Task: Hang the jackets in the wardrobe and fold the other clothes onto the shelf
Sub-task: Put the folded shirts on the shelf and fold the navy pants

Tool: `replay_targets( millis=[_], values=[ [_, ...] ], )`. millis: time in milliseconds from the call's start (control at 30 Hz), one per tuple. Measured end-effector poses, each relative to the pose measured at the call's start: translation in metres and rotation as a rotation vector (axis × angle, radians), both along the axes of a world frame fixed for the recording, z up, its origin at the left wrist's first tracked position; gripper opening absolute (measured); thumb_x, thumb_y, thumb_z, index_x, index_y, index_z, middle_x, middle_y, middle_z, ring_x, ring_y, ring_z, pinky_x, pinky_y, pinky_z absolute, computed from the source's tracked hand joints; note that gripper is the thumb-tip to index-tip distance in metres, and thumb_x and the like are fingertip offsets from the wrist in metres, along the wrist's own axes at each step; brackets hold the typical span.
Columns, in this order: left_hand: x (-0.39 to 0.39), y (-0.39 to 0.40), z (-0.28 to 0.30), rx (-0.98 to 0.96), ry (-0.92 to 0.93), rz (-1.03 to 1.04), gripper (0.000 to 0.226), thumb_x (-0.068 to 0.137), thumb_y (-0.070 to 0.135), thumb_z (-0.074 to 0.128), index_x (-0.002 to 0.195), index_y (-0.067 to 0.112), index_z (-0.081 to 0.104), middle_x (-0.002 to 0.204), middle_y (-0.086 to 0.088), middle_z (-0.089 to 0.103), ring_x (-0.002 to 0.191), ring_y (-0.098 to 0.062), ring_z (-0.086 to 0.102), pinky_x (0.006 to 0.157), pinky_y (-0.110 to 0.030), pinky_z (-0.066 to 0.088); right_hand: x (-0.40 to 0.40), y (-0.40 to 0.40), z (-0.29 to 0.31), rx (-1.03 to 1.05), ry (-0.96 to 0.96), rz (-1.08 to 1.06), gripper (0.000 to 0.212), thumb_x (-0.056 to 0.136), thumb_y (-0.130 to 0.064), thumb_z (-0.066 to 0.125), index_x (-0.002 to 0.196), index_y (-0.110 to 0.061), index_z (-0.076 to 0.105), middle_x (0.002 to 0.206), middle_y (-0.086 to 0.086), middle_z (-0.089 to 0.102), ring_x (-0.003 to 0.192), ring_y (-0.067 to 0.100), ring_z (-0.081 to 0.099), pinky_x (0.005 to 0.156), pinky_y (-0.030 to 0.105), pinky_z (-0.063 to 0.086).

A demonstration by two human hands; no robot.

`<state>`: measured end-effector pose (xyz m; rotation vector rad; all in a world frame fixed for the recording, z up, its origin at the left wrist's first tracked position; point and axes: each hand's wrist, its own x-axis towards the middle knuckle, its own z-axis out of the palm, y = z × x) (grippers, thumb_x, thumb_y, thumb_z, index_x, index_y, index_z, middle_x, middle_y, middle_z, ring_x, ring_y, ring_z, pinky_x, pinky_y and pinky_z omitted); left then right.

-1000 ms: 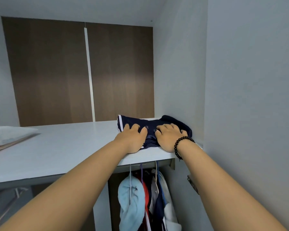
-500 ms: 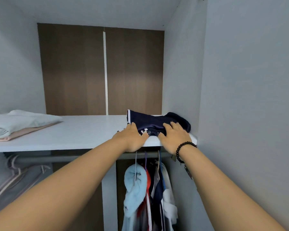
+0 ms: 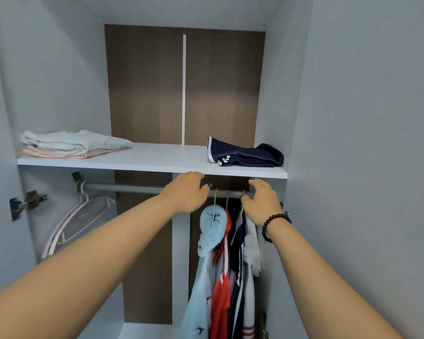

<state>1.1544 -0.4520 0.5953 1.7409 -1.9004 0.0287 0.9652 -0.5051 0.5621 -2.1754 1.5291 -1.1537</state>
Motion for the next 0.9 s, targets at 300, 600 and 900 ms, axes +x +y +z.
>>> replay_targets(
  millis=[300, 600, 900],
  values=[
    [0.006, 0.089, -0.026, 0.066, -0.01, -0.056, 0.043, 0.103, 0.029, 0.034, 0.14, 0.007, 0.043, 0.145, -0.013, 0.046, 0.13, -0.027, 0.045, 0.102, -0.031, 0.036, 0.007, 0.098, -0.022, 0.035, 0.069, -0.001, 0.05, 0.091, -0.015, 0.053, 0.14, -0.011, 0.044, 0.146, 0.007, 0.042, 0.134, 0.021, 0.039, 0.105, 0.025, 0.03],
    [0.011, 0.208, -0.085, 0.139, 0.128, -0.138, 0.036, 0.102, 0.027, 0.035, 0.134, 0.012, 0.046, 0.128, -0.005, 0.052, 0.109, -0.02, 0.054, 0.094, -0.033, 0.044, -0.003, 0.238, -0.047, 0.131, -0.204, -0.048, 0.043, 0.091, -0.015, 0.056, 0.134, -0.017, 0.051, 0.138, 0.003, 0.051, 0.119, 0.013, 0.049, 0.094, 0.022, 0.035],
    [-0.024, 0.294, -0.143, 0.325, 0.243, -0.258, 0.041, 0.103, 0.025, 0.03, 0.143, 0.016, 0.038, 0.114, -0.007, 0.062, 0.069, -0.004, 0.054, 0.071, -0.028, 0.048, -0.03, 0.365, -0.103, 0.284, -0.466, -0.139, 0.028, 0.089, -0.01, 0.06, 0.115, -0.02, 0.062, 0.114, -0.007, 0.062, 0.109, 0.009, 0.056, 0.091, 0.023, 0.04]
  ],
)
